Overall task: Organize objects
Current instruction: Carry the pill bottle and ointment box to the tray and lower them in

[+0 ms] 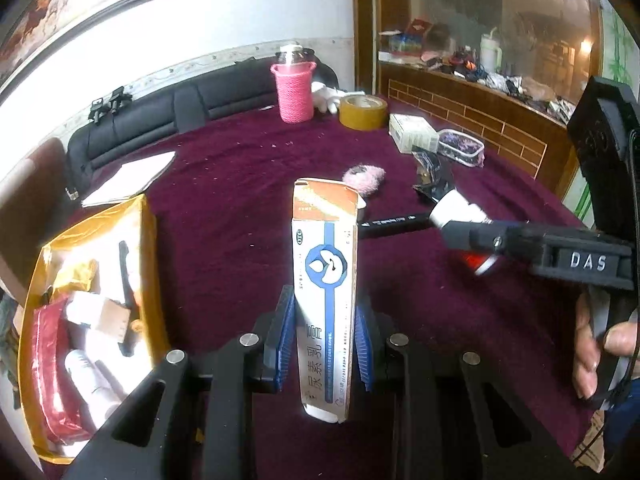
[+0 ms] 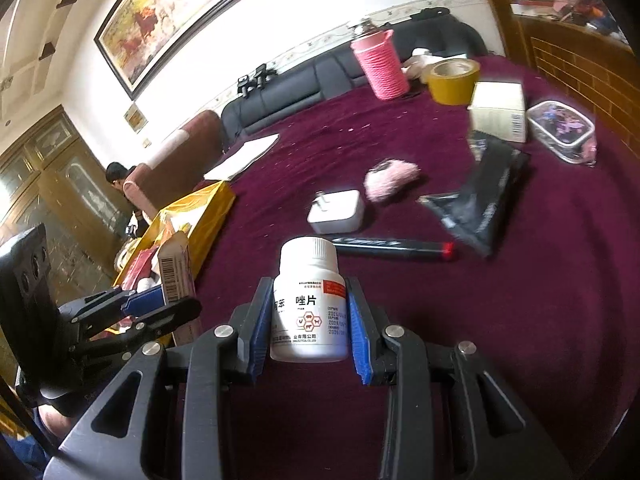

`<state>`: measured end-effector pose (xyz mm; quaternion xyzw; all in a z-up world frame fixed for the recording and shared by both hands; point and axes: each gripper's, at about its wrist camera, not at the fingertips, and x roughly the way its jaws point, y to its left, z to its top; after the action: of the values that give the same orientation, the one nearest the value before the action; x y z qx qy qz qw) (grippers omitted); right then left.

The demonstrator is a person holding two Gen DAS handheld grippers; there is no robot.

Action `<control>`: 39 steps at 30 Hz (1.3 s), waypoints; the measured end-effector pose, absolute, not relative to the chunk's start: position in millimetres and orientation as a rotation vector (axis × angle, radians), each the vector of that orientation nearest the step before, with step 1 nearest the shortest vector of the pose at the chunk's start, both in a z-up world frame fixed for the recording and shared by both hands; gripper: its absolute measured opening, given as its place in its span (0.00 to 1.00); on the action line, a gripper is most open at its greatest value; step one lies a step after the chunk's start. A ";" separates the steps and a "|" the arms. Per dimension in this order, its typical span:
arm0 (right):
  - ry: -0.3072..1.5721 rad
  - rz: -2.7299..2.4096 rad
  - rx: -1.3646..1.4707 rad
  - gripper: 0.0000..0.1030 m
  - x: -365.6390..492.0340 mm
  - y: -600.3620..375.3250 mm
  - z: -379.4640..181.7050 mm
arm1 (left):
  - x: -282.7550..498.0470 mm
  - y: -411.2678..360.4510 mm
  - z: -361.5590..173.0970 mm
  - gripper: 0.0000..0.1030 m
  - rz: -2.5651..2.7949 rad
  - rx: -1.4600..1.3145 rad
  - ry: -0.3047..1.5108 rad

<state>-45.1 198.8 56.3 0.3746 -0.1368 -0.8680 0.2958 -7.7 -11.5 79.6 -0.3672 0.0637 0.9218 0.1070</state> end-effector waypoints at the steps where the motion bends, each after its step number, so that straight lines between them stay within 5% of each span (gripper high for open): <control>1: -0.355 -2.301 0.997 0.31 -44.0 192.9 57.4 | -6.1 -15.7 81.0 0.23 2.716 -1.075 0.174; 25: -0.109 -2.172 0.907 0.31 -12.3 52.9 99.2 | 50.6 -146.5 143.7 0.23 2.912 -0.811 -0.131; 39: 0.101 -2.016 0.988 0.31 -10.7 -74.5 67.8 | 16.4 -222.2 88.7 0.23 2.947 -1.058 -0.323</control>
<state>-10.7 -74.5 67.8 0.3965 0.0404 -0.8090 0.4321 16.4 -222.2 88.7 -0.3362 -0.1027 0.9362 -0.0031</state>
